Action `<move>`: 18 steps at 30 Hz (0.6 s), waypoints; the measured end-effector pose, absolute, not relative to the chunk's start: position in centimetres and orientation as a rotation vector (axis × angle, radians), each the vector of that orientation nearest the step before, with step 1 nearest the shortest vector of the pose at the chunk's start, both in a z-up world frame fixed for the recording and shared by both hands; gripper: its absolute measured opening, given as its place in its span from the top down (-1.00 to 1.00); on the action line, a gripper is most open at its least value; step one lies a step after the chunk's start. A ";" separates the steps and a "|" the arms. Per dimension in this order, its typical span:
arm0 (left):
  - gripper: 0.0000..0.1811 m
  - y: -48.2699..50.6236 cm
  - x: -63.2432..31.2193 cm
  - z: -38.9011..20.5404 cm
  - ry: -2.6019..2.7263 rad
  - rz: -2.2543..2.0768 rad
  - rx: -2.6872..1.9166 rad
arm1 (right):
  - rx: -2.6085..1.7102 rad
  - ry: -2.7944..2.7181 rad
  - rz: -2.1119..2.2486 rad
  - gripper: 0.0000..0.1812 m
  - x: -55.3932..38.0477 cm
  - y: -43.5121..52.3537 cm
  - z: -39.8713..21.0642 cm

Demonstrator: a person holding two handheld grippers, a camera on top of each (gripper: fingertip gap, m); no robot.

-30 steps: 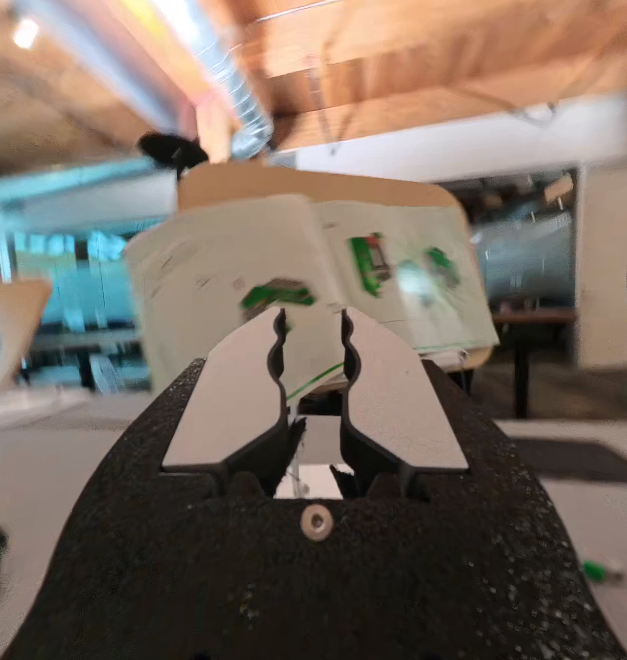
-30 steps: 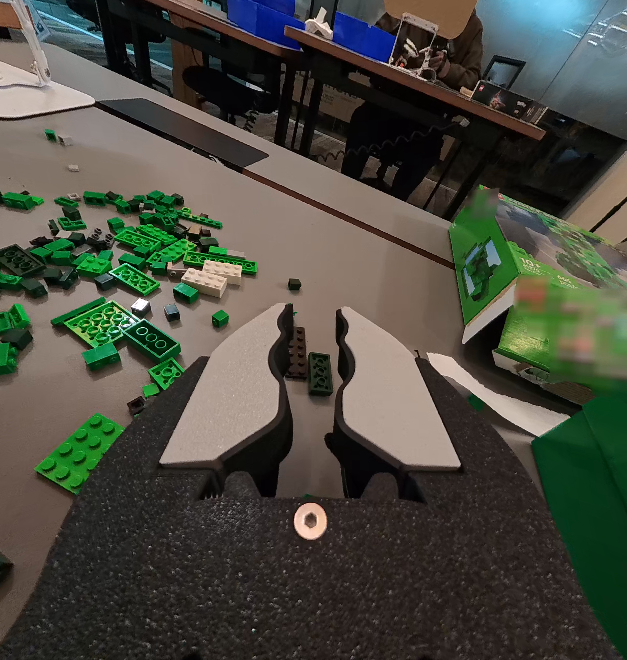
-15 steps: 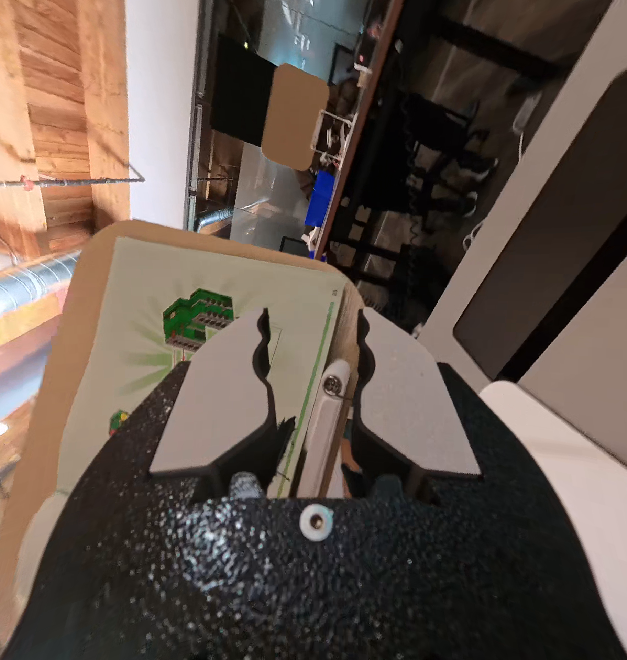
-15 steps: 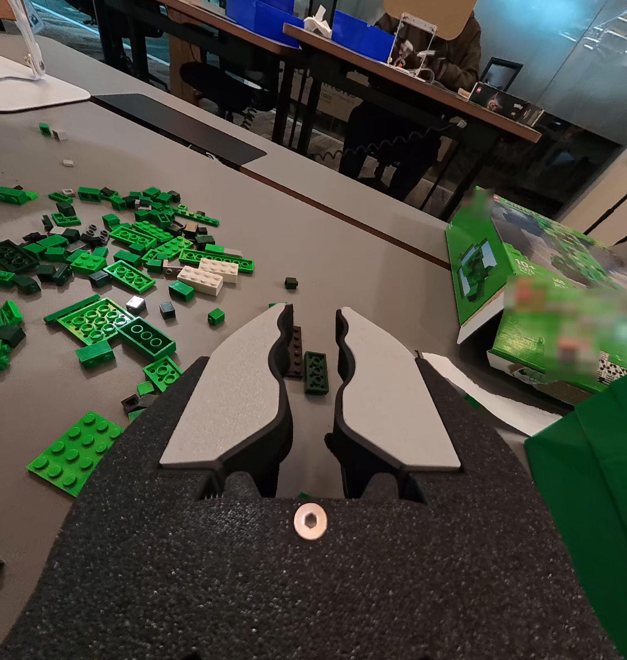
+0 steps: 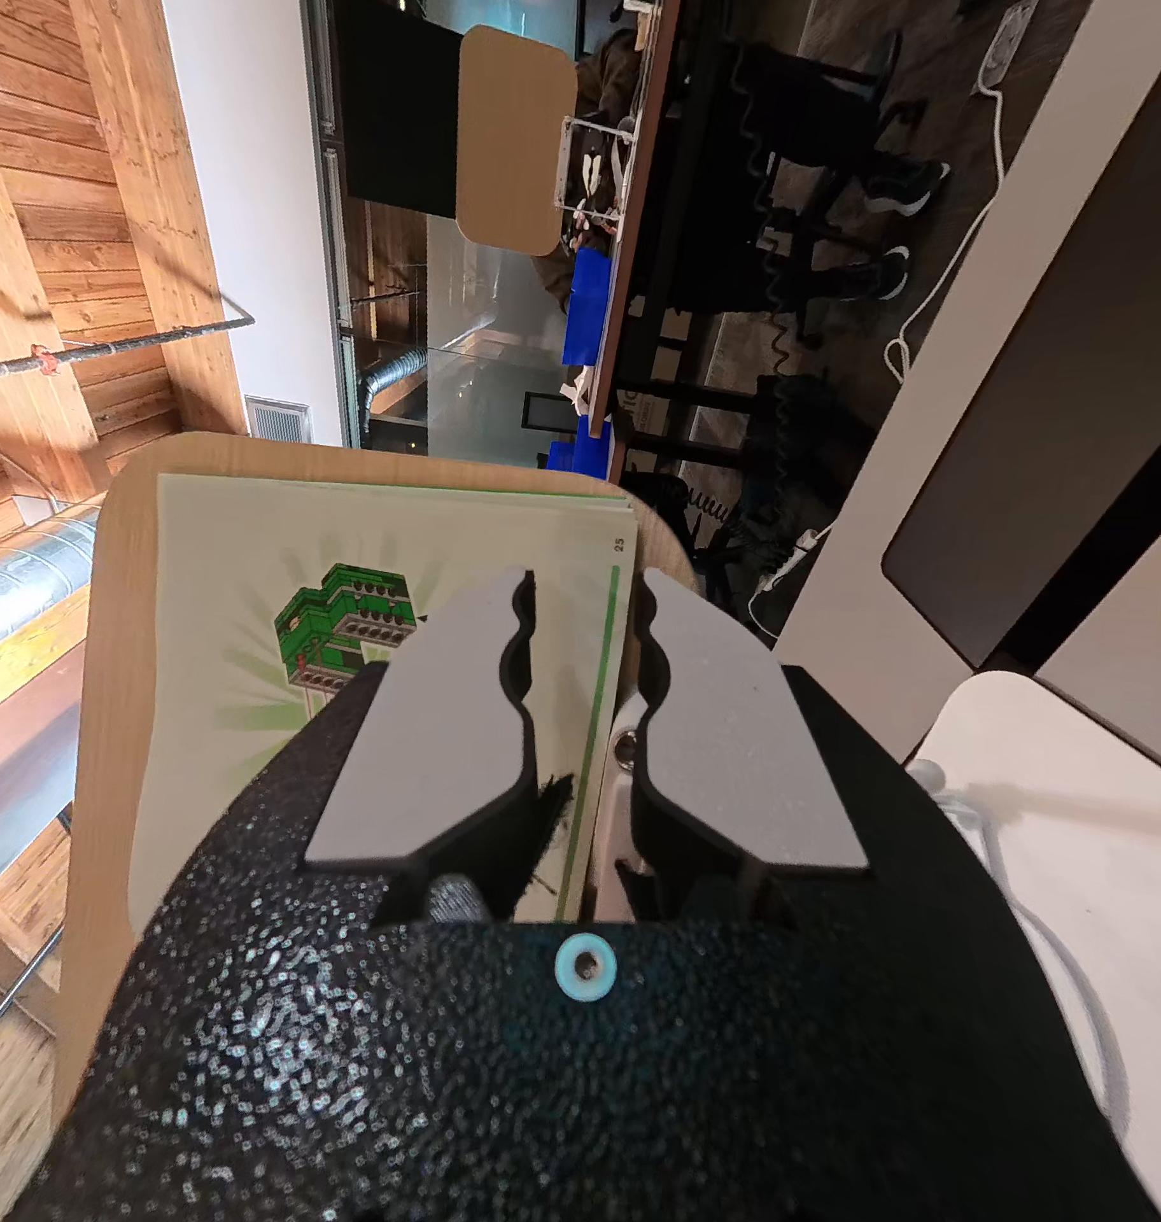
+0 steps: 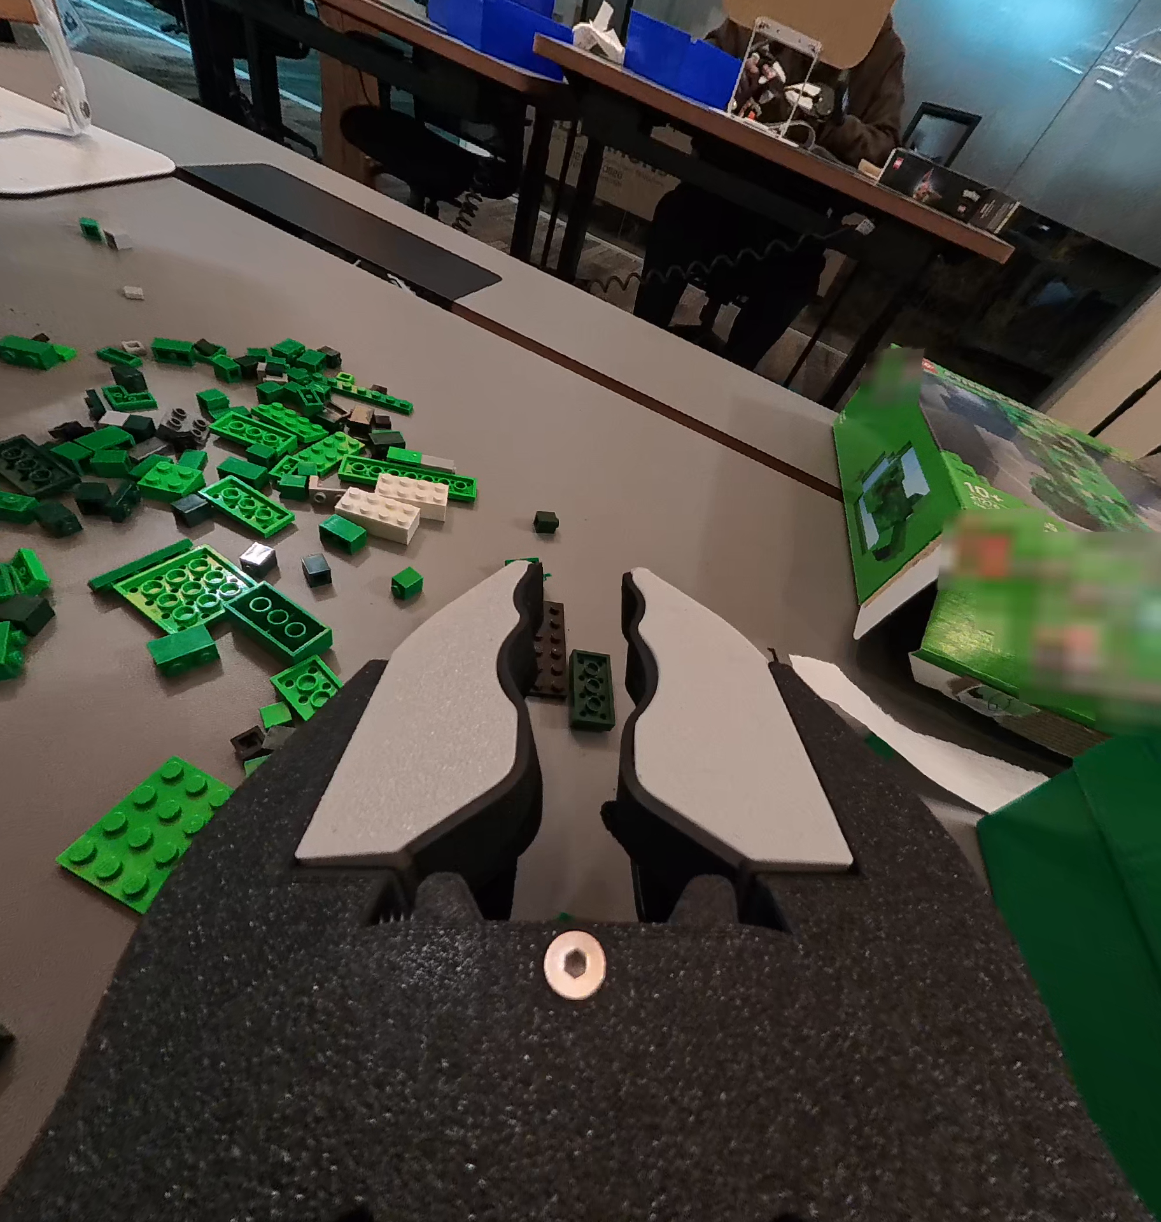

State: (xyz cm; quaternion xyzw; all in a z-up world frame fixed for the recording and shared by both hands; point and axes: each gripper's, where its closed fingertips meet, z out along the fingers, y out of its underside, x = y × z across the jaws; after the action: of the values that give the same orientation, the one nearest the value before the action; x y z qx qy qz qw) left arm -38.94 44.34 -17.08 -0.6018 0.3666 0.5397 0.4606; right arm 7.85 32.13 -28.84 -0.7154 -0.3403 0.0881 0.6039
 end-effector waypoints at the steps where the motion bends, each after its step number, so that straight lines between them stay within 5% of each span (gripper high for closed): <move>1: 0.69 44.4 -39.0 -17.2 0.914 1.327 -1.487 | -1.656 -0.789 0.203 0.76 7.8 32.1 -28.8; 11: 0.70 44.4 -39.5 -16.3 0.875 1.311 -1.504 | -1.655 -0.791 0.205 0.76 7.8 32.1 -28.9; 18: 0.97 43.8 -38.9 -15.8 0.835 1.259 -1.473 | -1.656 -0.793 0.206 0.76 7.7 32.1 -28.9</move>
State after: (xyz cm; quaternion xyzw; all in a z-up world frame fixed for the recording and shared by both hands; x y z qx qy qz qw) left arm -38.93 43.77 -15.80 -0.6073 0.3444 0.5189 0.4933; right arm 7.73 32.08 -28.87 -0.7150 -0.3426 0.0890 0.6029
